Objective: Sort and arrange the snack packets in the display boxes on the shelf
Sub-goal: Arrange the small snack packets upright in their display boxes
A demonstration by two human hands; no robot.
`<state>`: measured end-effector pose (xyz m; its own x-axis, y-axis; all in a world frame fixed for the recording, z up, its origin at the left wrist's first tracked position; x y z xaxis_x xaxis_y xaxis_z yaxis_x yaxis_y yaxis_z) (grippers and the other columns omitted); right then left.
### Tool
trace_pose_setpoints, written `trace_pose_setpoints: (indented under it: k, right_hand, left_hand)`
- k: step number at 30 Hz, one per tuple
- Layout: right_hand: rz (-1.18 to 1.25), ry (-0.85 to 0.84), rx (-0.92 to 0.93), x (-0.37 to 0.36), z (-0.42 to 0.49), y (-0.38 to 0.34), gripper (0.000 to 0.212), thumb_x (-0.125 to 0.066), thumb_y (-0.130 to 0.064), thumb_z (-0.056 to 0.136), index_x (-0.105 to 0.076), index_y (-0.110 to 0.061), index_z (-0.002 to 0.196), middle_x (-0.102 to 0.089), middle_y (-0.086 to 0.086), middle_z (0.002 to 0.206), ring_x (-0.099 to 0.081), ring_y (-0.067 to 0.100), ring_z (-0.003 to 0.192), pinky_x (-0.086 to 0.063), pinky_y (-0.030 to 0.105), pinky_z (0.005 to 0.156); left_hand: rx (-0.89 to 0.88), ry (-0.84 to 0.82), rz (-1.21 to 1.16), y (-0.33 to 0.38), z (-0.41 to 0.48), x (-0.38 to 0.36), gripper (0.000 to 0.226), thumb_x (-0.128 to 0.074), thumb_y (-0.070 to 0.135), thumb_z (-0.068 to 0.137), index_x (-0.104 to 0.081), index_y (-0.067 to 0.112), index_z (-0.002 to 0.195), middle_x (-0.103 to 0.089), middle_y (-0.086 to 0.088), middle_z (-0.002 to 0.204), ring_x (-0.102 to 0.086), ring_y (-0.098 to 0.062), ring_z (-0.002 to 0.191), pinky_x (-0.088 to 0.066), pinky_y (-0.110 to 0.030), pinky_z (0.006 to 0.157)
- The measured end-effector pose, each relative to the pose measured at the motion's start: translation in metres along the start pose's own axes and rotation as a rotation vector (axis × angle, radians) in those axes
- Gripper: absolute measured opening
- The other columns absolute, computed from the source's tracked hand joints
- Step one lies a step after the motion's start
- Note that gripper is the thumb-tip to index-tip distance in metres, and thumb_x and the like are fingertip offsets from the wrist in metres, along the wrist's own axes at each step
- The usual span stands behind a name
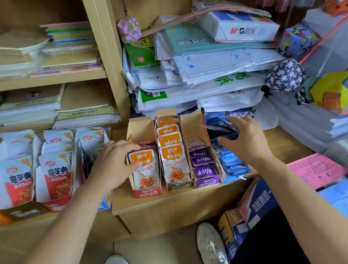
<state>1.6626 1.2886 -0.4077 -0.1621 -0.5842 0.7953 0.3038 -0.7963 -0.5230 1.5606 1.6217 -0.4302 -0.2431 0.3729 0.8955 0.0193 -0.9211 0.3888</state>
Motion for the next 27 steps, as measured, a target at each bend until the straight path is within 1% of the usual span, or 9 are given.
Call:
trace_pose_setpoints:
  k: [3,6,10,13,17,19,21,24,27]
  right_hand:
    - [-0.01,0.102,0.052,0.01,-0.006,-0.012,0.057,-0.081,-0.028,0.079,-0.063,-0.015,0.131,-0.056,0.009,0.109,-0.05,0.033,0.105,-0.046,0.044,0.091]
    - [-0.004,0.138,0.153,0.004,-0.015,-0.038,0.05,-0.081,-0.025,0.079,-0.066,-0.013,0.125,-0.058,0.011,0.106,-0.051,0.033,0.1,-0.047,0.044,0.087]
    - [0.007,0.15,0.235,-0.009,-0.023,-0.072,0.045,-0.079,-0.023,0.079,-0.067,-0.016,0.122,-0.06,0.008,0.11,-0.051,0.032,0.102,-0.047,0.049,0.087]
    - [0.103,0.005,0.391,-0.037,-0.037,-0.111,0.043,-0.081,-0.024,0.079,-0.069,-0.015,0.119,-0.064,0.005,0.111,-0.053,0.024,0.102,-0.047,0.039,0.09]
    - [0.131,-0.185,0.493,-0.084,-0.051,-0.146,0.039,-0.079,-0.031,0.083,-0.071,-0.018,0.119,-0.069,0.0,0.11,-0.053,0.023,0.101,-0.049,0.041,0.086]
    - [0.075,-0.23,0.5,-0.101,-0.051,-0.152,0.046,-0.074,-0.036,0.086,-0.066,-0.02,0.129,-0.066,-0.002,0.122,-0.049,0.024,0.111,-0.046,0.045,0.092]
    - [-0.032,-0.286,0.488,-0.118,-0.052,-0.155,0.059,-0.067,-0.045,0.09,-0.052,-0.023,0.142,-0.055,-0.005,0.14,-0.039,0.024,0.124,-0.037,0.045,0.101]
    - [-0.127,-0.342,0.476,-0.134,-0.054,-0.159,0.065,-0.06,-0.05,0.093,-0.04,-0.023,0.149,-0.044,-0.008,0.149,-0.032,0.024,0.13,-0.03,0.043,0.105]
    - [-0.082,-0.313,0.487,-0.132,-0.053,-0.161,0.057,-0.063,-0.042,0.093,-0.046,-0.023,0.144,-0.05,-0.006,0.142,-0.035,0.023,0.124,-0.033,0.043,0.102]
  left_hand:
    - [0.019,0.023,-0.051,-0.002,-0.001,0.001,0.043,-0.082,0.024,0.081,-0.07,0.025,0.123,-0.064,0.009,0.107,-0.052,-0.014,0.1,-0.04,-0.031,0.079]
    - [0.007,0.043,-0.078,-0.003,-0.002,0.005,0.029,-0.081,0.024,0.083,-0.074,0.026,0.111,-0.062,0.011,0.096,-0.054,-0.014,0.096,-0.041,-0.032,0.077]
    - [-0.051,0.076,-0.16,-0.003,-0.005,0.01,0.012,-0.075,0.019,0.088,-0.078,0.025,0.098,-0.064,0.016,0.09,-0.06,-0.004,0.088,-0.053,-0.037,0.079]
    - [-0.063,0.112,-0.203,-0.001,-0.006,0.016,0.012,-0.072,0.015,0.09,-0.077,0.023,0.096,-0.068,0.016,0.089,-0.061,0.0,0.084,-0.055,-0.035,0.078]
    - [-0.037,0.255,-0.302,-0.007,-0.008,0.028,0.01,-0.07,0.011,0.092,-0.074,0.019,0.097,-0.071,0.013,0.089,-0.066,0.0,0.085,-0.057,-0.027,0.077]
    - [-0.017,0.332,-0.304,-0.008,-0.01,0.034,0.011,-0.071,0.009,0.091,-0.073,0.017,0.098,-0.072,0.013,0.088,-0.067,0.003,0.084,-0.056,-0.022,0.075]
    - [-0.006,0.389,-0.287,-0.007,-0.011,0.039,0.012,-0.071,0.008,0.09,-0.073,0.016,0.098,-0.073,0.01,0.088,-0.067,0.001,0.082,-0.056,-0.019,0.072]
    - [0.011,0.432,-0.274,-0.006,-0.008,0.042,0.012,-0.073,0.008,0.089,-0.071,0.016,0.097,-0.073,0.006,0.087,-0.068,-0.004,0.078,-0.058,-0.023,0.068]
    - [-0.005,0.418,-0.255,-0.008,-0.003,0.04,0.01,-0.072,0.008,0.089,-0.073,0.017,0.093,-0.072,0.009,0.087,-0.068,-0.005,0.078,-0.06,-0.028,0.069]
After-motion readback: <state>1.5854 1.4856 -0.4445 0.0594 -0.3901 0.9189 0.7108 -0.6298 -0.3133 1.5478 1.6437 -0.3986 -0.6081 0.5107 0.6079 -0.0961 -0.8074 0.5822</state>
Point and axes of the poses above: each hand's wrist, its own z-axis towards the middle knuckle, its own x-axis out of the back of the hand, y = z × x, the point moved 9 cm from there along z, towards the middle knuckle
